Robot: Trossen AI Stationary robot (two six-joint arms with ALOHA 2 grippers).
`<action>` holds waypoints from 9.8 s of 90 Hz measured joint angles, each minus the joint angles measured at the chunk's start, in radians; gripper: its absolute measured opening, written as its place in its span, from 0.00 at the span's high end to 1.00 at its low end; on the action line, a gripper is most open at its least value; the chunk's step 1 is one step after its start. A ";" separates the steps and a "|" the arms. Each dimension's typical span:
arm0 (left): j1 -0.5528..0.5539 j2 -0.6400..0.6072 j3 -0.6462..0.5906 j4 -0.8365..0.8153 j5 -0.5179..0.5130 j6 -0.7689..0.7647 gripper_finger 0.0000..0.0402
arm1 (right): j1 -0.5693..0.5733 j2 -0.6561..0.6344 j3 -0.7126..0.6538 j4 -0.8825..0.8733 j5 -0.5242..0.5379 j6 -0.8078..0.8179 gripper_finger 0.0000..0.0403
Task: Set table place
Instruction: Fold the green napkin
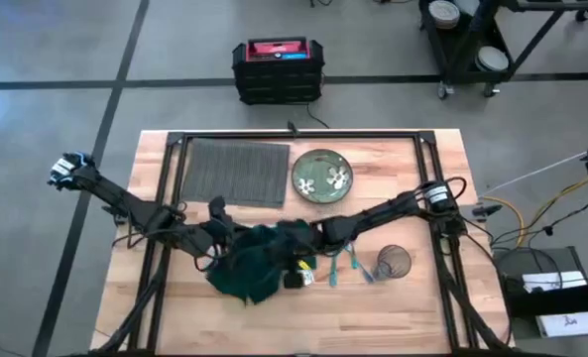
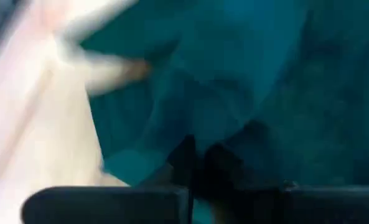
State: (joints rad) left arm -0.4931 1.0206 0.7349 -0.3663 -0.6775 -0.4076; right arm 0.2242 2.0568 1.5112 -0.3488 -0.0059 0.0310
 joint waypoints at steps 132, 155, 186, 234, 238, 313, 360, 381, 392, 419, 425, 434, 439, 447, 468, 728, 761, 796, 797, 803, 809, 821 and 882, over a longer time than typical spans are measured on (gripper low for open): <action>-0.004 -0.037 0.011 -0.051 0.063 0.011 1.00 | -0.303 0.004 -0.024 -0.421 0.097 -0.023 0.61; -0.004 -0.040 0.012 -0.062 0.067 0.010 1.00 | -0.306 -0.020 -0.018 -0.455 0.187 -0.052 0.97; -0.008 -0.041 0.334 -0.581 -0.037 -0.009 1.00 | -0.270 -0.416 0.052 -0.540 0.189 -0.115 1.00; -0.008 -0.061 0.730 -0.731 -0.501 0.369 1.00 | -0.276 -0.707 0.052 -0.412 0.295 -0.161 1.00; -0.008 -0.062 0.752 -0.714 -0.503 0.411 1.00 | -0.281 -0.705 0.052 -0.403 0.296 -0.164 1.00; -0.174 -0.010 0.720 -0.785 -0.138 0.220 1.00 | -0.015 -0.668 0.050 -0.437 0.215 -0.016 1.00; -0.641 0.339 0.609 -0.774 0.148 -0.665 1.00 | 0.307 -0.336 0.035 -0.420 0.212 0.377 1.00; -0.742 0.459 0.488 -0.530 0.220 -0.831 1.00 | 0.379 -0.174 0.035 -0.392 0.185 0.564 1.00; -0.739 0.489 0.407 -0.375 0.286 -0.835 1.00 | 0.394 -0.122 0.035 -0.361 0.166 0.621 1.00; -0.740 0.521 0.303 -0.182 0.374 -0.893 0.99 | 0.391 -0.079 0.035 -0.333 0.096 0.780 0.99; -0.732 0.521 0.295 -0.182 0.437 -0.940 0.96 | 0.380 -0.090 0.035 -0.335 0.065 0.823 0.96; -0.709 0.505 0.292 -0.186 0.546 -0.951 0.88 | 0.355 -0.121 0.053 -0.355 0.029 0.871 0.88; -0.697 0.484 0.292 -0.194 0.580 -0.928 0.84 | 0.335 -0.144 0.072 -0.367 0.023 0.865 0.82; -0.679 0.441 0.293 -0.224 0.573 -0.894 0.77 | 0.288 -0.178 0.089 -0.378 0.035 0.806 0.73; -0.629 0.311 0.243 -0.424 -0.004 -0.863 0.65 | 0.055 -0.166 0.088 -0.377 0.191 0.597 0.54; -0.153 0.346 -0.337 0.365 0.013 -0.546 0.81 | -0.212 -0.023 0.098 -0.400 0.401 0.027 1.00; -0.153 0.347 -0.338 0.359 0.017 -0.543 0.81 | -0.246 -0.024 0.094 -0.490 0.398 0.182 0.95; -0.151 0.265 -0.240 0.214 0.149 -0.513 0.81 | -0.239 -0.049 0.113 -0.394 0.065 0.136 0.63; -0.151 0.262 -0.233 0.204 0.150 -0.513 0.81 | -0.237 -0.048 0.112 -0.381 0.046 0.131 0.62; -0.150 0.251 -0.203 0.160 0.148 -0.505 0.81 | -0.226 -0.035 0.105 -0.307 -0.024 0.072 0.58; -0.151 0.250 -0.191 0.164 0.147 -0.482 0.81 | -0.216 -0.007 0.105 -0.235 -0.034 0.017 0.56; -0.153 0.267 -0.197 0.144 0.169 -0.489 0.81 | -0.217 0.054 0.102 -0.193 -0.028 0.002 0.54; -0.090 0.271 0.042 -0.040 0.188 -0.108 0.61 | -0.170 -0.014 0.185 -0.245 -0.033 -0.247 0.54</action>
State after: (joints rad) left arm -0.5833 1.2917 0.7770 -0.4059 -0.4898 -0.5156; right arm 0.0543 2.0427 1.6958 -0.5936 -0.0392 -0.2162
